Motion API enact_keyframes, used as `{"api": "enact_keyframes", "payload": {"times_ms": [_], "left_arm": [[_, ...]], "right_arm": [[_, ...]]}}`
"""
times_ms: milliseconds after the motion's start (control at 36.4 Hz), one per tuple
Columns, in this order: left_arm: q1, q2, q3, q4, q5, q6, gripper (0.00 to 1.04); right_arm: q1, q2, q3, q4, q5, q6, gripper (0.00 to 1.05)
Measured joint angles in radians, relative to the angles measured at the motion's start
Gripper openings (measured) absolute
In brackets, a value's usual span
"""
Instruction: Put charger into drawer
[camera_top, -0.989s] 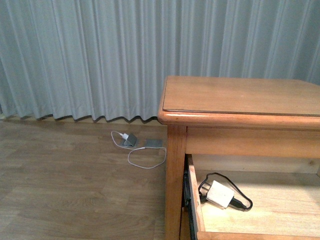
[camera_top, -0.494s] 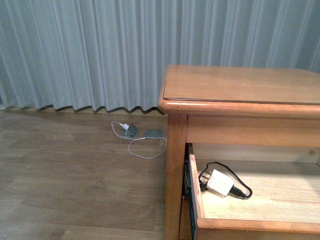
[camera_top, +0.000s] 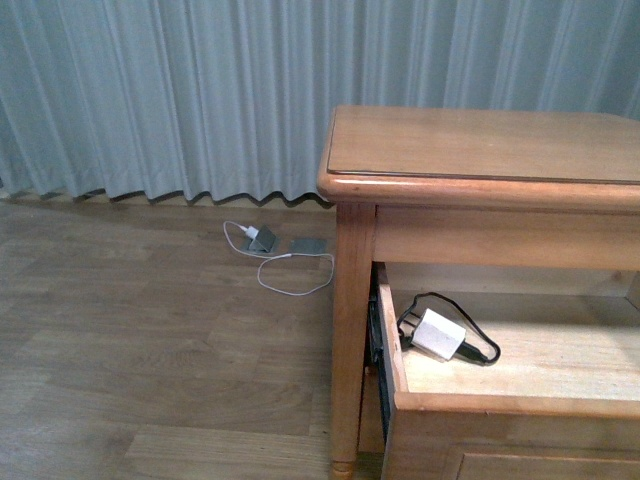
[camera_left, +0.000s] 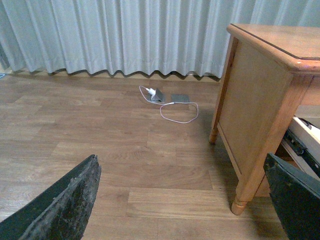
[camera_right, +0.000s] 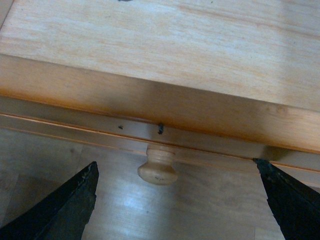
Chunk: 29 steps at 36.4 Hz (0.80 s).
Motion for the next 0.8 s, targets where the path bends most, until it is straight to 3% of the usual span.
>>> {"api": "enact_keyframes", "payload": {"times_ms": [439,796], "left_arm": [[0.0,0.0,0.0,0.0,0.0,0.0,0.98],[0.0,0.0,0.0,0.0,0.0,0.0,0.98]], "right_arm": [[0.108,0.418,0.26,0.369,0.181,0.14,0.96],[0.125,0.61,0.453,0.5,0.246,0.16,0.96]]}}
